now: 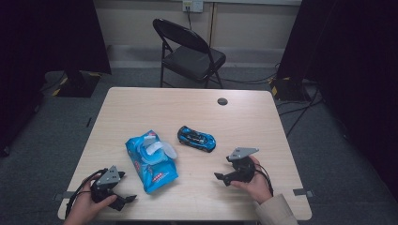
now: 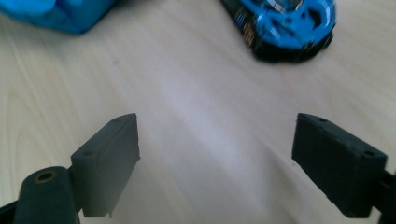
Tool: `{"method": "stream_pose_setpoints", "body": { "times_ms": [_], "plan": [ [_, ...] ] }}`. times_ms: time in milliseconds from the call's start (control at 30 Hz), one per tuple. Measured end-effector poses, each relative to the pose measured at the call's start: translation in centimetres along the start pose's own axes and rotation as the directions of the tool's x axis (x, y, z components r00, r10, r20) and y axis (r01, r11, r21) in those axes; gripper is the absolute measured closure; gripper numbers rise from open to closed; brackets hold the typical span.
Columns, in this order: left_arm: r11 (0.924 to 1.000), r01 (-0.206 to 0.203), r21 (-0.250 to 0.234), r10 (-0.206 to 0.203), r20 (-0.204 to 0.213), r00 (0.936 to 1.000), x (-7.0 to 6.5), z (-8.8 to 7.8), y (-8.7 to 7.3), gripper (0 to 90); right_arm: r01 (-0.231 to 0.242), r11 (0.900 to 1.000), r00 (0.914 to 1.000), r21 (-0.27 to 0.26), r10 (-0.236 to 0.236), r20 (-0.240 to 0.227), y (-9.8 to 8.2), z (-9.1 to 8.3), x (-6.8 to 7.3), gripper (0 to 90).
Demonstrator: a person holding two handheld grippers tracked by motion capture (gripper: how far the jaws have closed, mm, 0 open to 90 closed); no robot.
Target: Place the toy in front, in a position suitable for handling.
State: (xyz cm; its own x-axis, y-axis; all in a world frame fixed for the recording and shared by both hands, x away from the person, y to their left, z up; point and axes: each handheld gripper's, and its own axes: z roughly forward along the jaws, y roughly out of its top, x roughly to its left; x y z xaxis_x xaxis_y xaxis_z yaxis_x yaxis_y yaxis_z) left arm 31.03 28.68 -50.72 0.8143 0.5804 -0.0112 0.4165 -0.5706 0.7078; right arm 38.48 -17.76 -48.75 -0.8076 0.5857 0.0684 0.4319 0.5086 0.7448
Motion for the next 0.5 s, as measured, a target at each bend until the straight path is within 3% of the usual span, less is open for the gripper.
{"method": "stream_pose_setpoints", "body": {
  "times_ms": [167, 300, 500],
  "plan": [
    [1.0, 0.004, -0.002, -0.004, 0.0, 1.0, 0.0, 0.0, 0.0, 0.0, 0.064, 0.998, 0.9977, 0.004, -0.064, 0.022, 2.5, 1.2, -0.7, 14.0],
    [1.0, 0.0, 0.001, 0.0, 0.001, 1.0, 0.0, 0.0, 0.0, 0.0, 0.1, 0.995, 0.995, 0.01, -0.1, 0.006, 4.2, 2.6, -1.2, 14.0],
    [1.0, 0.0, 0.0, 0.0, 0.003, 1.0, 0.0, 0.0, 0.0, 0.0, 0.117, 0.993, 0.993, 0.022, -0.117, 0.015, 5.8, 4.0, -2.2, 14.0]
  ]
}}
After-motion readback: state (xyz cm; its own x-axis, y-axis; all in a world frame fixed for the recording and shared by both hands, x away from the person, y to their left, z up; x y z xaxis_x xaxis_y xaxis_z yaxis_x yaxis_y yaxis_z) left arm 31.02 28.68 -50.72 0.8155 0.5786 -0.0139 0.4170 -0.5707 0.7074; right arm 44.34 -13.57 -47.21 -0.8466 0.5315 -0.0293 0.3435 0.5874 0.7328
